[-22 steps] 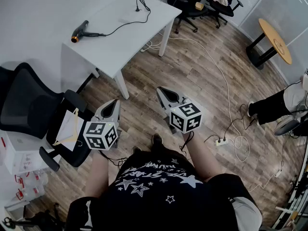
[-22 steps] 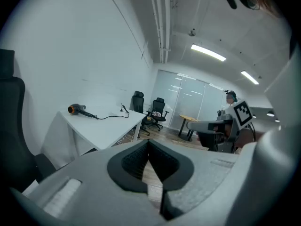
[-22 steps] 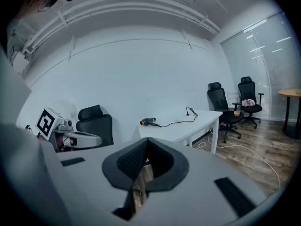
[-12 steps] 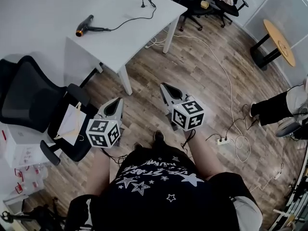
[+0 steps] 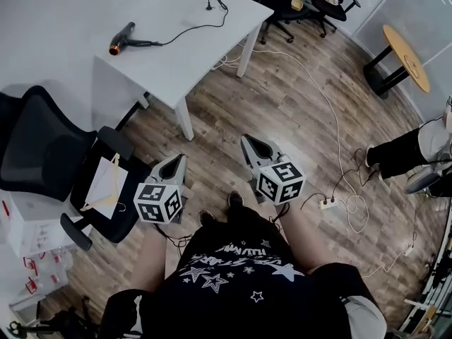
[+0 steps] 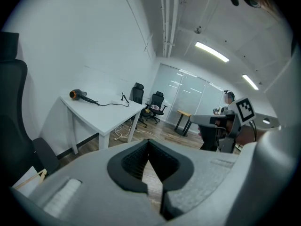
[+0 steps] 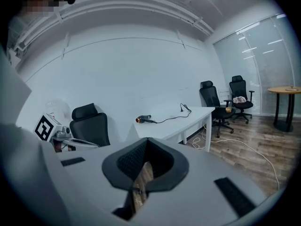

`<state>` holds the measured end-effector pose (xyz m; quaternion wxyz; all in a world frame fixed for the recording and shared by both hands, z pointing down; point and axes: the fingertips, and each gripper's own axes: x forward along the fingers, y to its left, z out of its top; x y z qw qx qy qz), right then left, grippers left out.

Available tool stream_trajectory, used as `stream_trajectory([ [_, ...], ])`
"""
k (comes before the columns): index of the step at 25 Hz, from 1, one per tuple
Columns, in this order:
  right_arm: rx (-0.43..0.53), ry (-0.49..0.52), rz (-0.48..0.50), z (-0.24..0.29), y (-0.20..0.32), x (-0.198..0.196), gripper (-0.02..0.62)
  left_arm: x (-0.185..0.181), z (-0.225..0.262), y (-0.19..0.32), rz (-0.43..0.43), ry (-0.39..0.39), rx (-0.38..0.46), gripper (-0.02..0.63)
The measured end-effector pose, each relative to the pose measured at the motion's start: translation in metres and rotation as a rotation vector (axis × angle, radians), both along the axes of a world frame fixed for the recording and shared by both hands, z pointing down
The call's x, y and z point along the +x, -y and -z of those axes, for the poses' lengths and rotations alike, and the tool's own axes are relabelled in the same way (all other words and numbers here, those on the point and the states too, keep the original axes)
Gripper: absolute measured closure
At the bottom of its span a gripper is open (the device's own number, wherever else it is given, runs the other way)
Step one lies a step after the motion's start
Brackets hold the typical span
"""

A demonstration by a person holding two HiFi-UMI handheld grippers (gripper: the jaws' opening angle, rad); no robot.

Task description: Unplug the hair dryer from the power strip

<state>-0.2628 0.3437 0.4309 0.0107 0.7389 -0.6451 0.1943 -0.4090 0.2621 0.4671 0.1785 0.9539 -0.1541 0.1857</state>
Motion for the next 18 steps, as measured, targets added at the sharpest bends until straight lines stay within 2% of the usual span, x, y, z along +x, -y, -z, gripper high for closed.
stream_trajectory([
  [5, -0.031, 0.016, -0.040, -0.013, -0.012, 0.009, 0.588, 0.006, -0.013, -0.002, -0.020, 0.017, -0.017, 0.597],
  [9, -0.022, 0.024, -0.044, -0.013, -0.013, 0.023, 0.588, 0.016, -0.014, 0.002, -0.026, 0.030, -0.009, 0.597],
  [13, -0.031, 0.032, -0.001, -0.024, 0.003, 0.041, 0.588, 0.035, -0.008, 0.010, -0.001, 0.028, 0.011, 0.597],
  [18, 0.000, 0.045, 0.070, -0.015, 0.040, 0.081, 0.588, 0.063, -0.008, 0.035, 0.072, 0.051, 0.016, 0.597],
])
